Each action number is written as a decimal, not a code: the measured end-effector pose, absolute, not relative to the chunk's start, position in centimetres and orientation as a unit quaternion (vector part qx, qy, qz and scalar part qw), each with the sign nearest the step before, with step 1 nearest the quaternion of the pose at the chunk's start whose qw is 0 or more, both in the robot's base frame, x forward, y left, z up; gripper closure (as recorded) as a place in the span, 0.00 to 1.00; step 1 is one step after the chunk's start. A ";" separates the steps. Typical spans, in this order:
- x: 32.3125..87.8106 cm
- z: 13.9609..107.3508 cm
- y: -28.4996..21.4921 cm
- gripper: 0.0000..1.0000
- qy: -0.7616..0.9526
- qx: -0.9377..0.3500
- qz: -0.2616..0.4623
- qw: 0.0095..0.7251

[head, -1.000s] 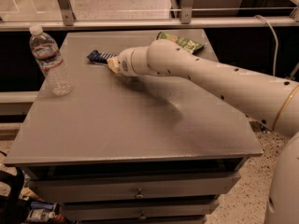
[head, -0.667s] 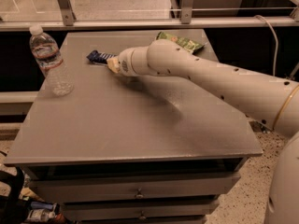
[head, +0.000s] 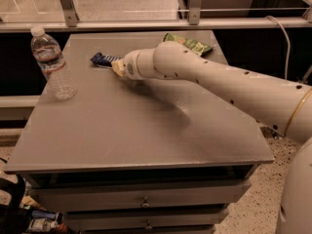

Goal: Pick rxbar blueberry

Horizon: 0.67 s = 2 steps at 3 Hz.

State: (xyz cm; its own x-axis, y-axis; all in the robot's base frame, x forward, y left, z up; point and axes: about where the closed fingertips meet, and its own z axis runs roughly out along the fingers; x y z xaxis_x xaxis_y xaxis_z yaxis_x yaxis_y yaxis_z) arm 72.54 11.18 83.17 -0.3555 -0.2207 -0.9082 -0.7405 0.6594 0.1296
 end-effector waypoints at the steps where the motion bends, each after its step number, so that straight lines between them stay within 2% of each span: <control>1: 72.5 83.2 11.2 1.00 0.777 -0.309 0.273 0.476; 2: 72.5 83.2 11.2 1.00 0.777 -0.309 0.273 0.476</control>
Offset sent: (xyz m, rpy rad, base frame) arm -0.0072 -0.0241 0.1263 -0.2256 -0.2497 -0.0596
